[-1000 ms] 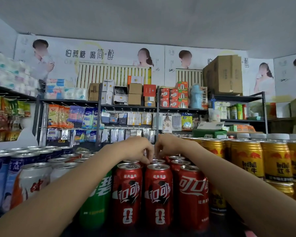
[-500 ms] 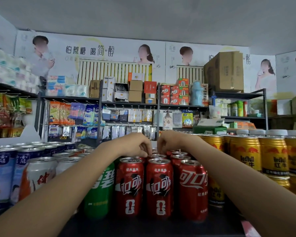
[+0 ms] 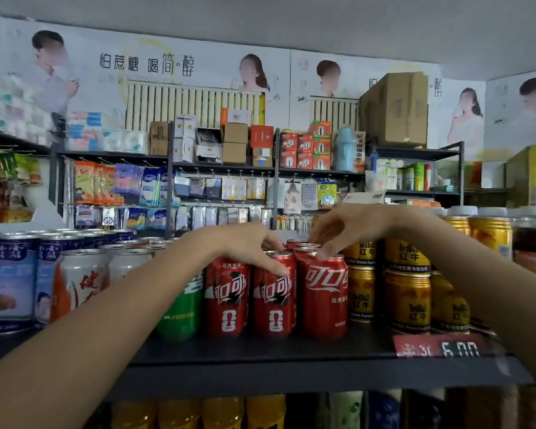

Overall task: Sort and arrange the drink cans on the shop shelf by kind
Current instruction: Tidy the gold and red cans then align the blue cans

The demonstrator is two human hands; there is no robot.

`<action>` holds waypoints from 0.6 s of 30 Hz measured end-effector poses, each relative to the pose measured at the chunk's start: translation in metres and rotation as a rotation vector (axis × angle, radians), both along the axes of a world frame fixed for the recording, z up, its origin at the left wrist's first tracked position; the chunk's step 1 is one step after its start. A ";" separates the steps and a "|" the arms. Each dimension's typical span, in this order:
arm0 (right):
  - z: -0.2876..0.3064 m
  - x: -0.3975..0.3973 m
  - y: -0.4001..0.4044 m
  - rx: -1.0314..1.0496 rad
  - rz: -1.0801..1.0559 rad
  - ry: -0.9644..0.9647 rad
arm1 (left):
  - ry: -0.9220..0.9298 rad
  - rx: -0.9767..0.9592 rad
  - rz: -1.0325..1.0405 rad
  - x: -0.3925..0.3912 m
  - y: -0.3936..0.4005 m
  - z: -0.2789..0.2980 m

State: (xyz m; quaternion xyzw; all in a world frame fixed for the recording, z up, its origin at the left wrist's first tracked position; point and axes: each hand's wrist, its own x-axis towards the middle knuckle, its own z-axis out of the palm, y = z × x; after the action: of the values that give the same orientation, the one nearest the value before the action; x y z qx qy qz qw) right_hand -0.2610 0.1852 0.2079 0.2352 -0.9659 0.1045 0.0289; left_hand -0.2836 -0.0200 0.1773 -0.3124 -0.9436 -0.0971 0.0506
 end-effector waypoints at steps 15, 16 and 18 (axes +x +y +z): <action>-0.042 0.006 -0.007 -0.017 -0.154 0.151 | 0.165 0.016 0.060 0.007 0.004 -0.019; -0.046 0.009 -0.007 -0.032 -0.162 0.170 | 0.202 0.026 0.073 0.008 0.001 -0.023; -0.058 0.017 -0.009 -0.138 -0.172 0.294 | 0.275 0.123 0.092 0.013 -0.006 -0.033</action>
State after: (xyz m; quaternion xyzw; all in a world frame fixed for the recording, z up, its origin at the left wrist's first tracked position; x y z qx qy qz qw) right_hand -0.2438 0.1762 0.1503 0.1620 -0.9583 0.1322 0.1947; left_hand -0.2704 -0.0263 0.1442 -0.2755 -0.9334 -0.1088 0.2028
